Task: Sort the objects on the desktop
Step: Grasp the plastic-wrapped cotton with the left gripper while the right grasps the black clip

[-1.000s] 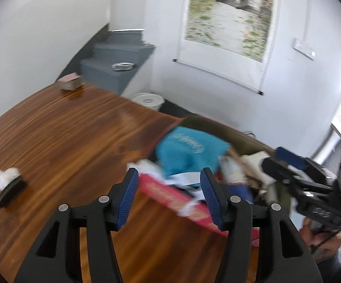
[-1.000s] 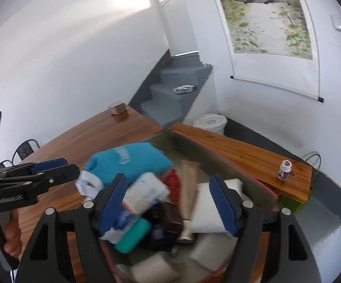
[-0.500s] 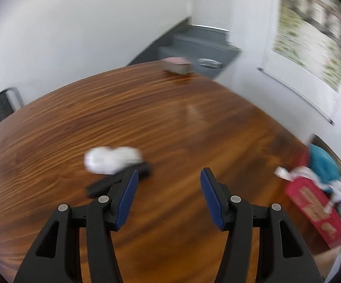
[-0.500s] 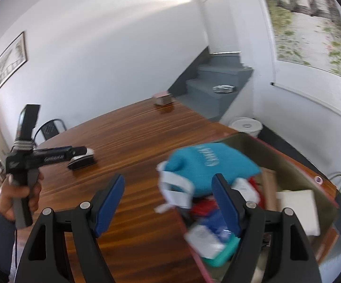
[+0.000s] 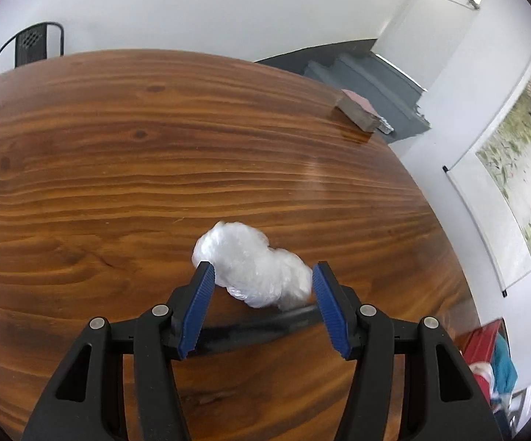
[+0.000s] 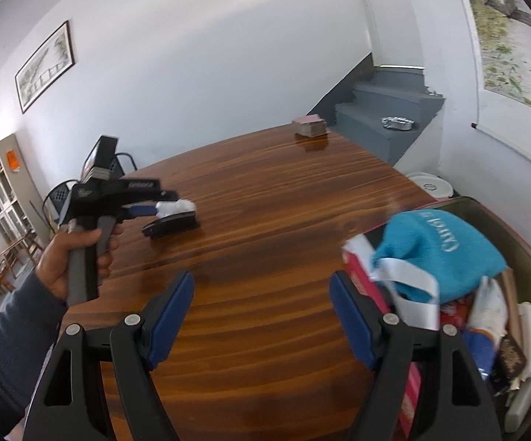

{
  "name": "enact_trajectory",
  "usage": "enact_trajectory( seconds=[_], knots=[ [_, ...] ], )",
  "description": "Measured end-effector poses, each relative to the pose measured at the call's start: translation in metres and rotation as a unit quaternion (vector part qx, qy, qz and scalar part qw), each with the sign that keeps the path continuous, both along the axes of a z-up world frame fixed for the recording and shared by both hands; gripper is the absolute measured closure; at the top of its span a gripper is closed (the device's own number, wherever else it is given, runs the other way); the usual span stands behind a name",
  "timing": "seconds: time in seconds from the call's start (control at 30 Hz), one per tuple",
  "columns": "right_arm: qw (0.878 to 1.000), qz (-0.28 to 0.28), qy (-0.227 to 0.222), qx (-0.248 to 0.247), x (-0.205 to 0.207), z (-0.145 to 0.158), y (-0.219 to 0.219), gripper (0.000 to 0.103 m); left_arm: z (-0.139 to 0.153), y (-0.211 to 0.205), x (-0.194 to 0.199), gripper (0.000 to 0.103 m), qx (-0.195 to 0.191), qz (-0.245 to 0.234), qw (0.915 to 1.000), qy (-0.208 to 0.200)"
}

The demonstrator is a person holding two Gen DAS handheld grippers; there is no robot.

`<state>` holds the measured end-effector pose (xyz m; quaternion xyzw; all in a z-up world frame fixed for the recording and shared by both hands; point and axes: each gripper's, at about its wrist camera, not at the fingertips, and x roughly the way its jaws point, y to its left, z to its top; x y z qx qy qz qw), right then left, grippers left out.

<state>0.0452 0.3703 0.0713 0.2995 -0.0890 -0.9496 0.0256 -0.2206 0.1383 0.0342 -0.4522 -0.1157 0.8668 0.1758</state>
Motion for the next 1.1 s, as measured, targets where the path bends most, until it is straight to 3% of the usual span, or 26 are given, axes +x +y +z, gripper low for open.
enact_trajectory(
  seconds=[0.2, 0.4, 0.43, 0.53, 0.67, 0.83, 1.1],
  knots=[
    [1.0, 0.019, -0.014, 0.011, -0.011, -0.008, -0.015, 0.023, -0.015, 0.007, -0.013, 0.044, -0.004, 0.012, 0.9998, -0.013],
    [0.999, 0.028, -0.021, 0.019, -0.018, -0.012, -0.026, 0.023, -0.013, 0.012, -0.015, 0.044, -0.024, 0.027, 0.9993, 0.003],
    [0.999, 0.029, -0.022, 0.02, -0.017, -0.011, -0.028, 0.023, -0.014, 0.012, -0.015, 0.052, -0.024, 0.028, 0.9993, 0.003],
    [0.999, 0.033, -0.027, 0.028, -0.019, -0.014, -0.033, 0.023, -0.012, 0.01, -0.013, 0.059, -0.025, 0.021, 0.9994, 0.008],
    [0.998, 0.047, -0.032, 0.034, -0.03, -0.014, -0.041, 0.023, 0.001, -0.008, 0.003, 0.061, -0.022, 0.027, 0.999, 0.028],
    [0.996, 0.078, -0.04, 0.032, -0.056, -0.012, -0.063, 0.023, 0.02, -0.041, 0.028, 0.061, -0.014, 0.037, 0.9977, 0.056],
    [0.988, 0.144, -0.047, 0.014, -0.128, -0.019, -0.107, 0.023, 0.033, -0.079, 0.067, 0.061, -0.067, 0.04, 0.993, 0.088]
  ],
)
